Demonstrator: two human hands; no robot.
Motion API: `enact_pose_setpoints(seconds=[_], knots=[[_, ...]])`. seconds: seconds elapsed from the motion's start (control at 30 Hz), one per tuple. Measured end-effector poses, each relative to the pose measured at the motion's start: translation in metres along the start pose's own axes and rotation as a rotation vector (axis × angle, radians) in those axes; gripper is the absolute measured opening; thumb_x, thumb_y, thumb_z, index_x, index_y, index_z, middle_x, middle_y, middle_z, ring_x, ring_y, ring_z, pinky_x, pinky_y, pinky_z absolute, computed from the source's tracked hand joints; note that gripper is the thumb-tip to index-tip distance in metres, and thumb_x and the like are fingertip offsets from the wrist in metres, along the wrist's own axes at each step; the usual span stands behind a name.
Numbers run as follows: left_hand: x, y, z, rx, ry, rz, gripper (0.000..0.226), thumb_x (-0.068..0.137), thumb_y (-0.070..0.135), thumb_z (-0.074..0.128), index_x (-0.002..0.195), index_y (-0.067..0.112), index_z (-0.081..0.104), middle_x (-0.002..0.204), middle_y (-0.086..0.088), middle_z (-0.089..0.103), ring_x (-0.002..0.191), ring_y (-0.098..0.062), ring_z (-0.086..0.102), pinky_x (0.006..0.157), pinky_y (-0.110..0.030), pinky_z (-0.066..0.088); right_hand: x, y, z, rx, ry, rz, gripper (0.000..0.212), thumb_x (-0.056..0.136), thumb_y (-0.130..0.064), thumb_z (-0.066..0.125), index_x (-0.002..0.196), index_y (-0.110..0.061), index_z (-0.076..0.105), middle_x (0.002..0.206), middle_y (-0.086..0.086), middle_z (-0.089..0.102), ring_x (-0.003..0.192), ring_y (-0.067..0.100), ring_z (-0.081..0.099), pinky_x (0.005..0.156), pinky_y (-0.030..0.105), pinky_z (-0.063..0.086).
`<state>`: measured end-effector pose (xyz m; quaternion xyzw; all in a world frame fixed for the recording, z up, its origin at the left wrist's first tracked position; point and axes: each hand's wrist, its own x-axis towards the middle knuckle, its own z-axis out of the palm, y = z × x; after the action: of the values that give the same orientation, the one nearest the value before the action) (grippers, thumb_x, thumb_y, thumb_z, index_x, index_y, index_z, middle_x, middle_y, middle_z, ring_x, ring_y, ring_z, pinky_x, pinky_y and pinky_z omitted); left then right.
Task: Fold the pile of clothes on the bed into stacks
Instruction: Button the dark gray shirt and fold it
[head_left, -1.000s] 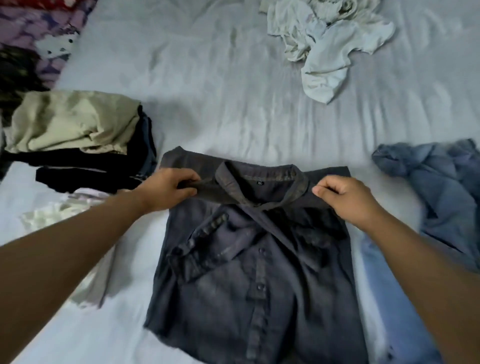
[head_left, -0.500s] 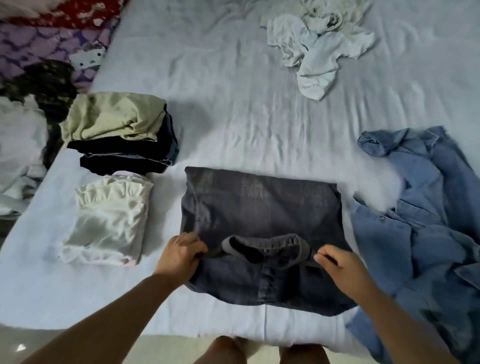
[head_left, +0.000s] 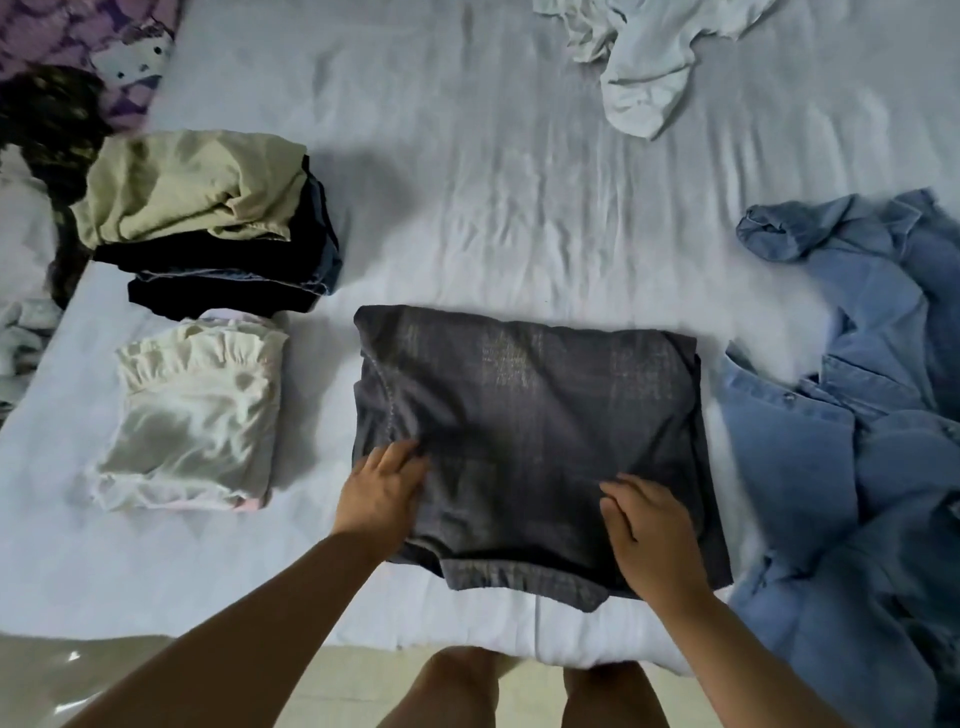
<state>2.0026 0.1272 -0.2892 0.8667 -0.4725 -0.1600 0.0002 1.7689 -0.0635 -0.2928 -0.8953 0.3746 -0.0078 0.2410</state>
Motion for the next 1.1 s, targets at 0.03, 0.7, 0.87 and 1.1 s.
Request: enact_pose_setpoints(seconds=[0.03,0.7,0.87,1.1], knots=[[0.009,0.001,0.006,0.051,-0.020,0.050,0.029,0.075,0.026,0.067,0.103,0.019,0.071,0.120,-0.013,0.063,0.105,-0.038,0.063,0.083,-0.048,0.052,0.005,-0.006,0.004,-0.036,-0.077,0.032,0.051,0.090,-0.042,0.032,0.112,-0.013,0.068,0.119,0.013,0.064,0.109,0.036,0.060,0.090,0.051,0.048],[0.030,-0.018,0.018,-0.322,-0.058,-0.614,0.061,0.093,0.042,0.049,0.147,0.042,0.019,0.138,-0.009,0.033,0.108,-0.031,0.054,0.091,-0.041,0.046,0.110,0.027,0.011,-0.365,-0.118,-0.006,0.063,0.085,-0.050,0.033,0.140,-0.021,0.043,0.151,0.016,0.031,0.137,0.041,0.023,0.104,0.066,0.020],[0.027,-0.026,0.022,-0.060,-0.094,-0.644,0.050,0.096,0.030,0.046,0.144,0.034,0.036,0.113,-0.007,0.051,0.102,-0.032,0.054,0.084,-0.043,0.046,0.145,0.063,0.006,-0.502,-0.316,0.060,0.067,0.094,-0.062,0.016,0.152,-0.031,0.004,0.159,0.004,-0.005,0.146,0.020,-0.006,0.111,0.058,-0.006],[0.119,0.053,0.017,-0.004,0.138,-0.105,0.072,0.085,0.054,0.036,0.146,0.018,0.027,0.156,-0.007,0.018,0.146,-0.022,0.001,0.115,-0.041,0.003,0.152,0.061,0.008,-0.423,-0.097,-0.029,0.067,0.087,-0.057,0.030,0.142,-0.021,0.041,0.150,0.017,0.032,0.137,0.043,0.024,0.106,0.064,0.012]])
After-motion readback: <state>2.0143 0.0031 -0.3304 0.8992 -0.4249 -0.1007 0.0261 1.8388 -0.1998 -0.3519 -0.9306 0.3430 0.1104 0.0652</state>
